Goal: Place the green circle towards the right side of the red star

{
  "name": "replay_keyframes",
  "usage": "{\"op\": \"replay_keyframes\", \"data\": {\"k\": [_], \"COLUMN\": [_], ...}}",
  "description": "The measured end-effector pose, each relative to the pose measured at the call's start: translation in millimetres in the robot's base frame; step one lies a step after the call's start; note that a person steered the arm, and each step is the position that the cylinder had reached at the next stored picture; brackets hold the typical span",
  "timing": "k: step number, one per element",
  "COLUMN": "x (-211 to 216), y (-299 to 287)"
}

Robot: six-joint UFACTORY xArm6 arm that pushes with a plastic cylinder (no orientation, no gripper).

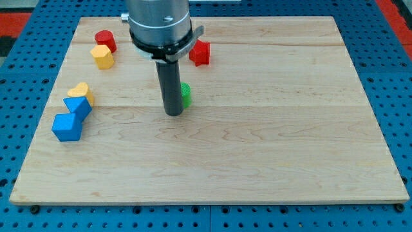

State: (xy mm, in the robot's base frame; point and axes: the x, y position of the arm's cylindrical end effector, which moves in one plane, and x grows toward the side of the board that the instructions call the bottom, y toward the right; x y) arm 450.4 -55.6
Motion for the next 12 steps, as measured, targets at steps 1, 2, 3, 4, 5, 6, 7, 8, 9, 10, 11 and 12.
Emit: {"op": "replay_keyframes", "data": {"k": [1, 2, 3, 4, 5, 6, 7, 8, 9, 10, 11, 12], "x": [-15.7, -21.3, -21.3, -21.3, -38.4, -59.2, -77.0, -96.6, -99.7, -89.3, -87.1, -87.1], "y": [27.7, 33.9, 3.2, -23.5, -6.9, 40.6, 86.1, 114.6, 115.0, 117.1, 117.1, 117.0]}}
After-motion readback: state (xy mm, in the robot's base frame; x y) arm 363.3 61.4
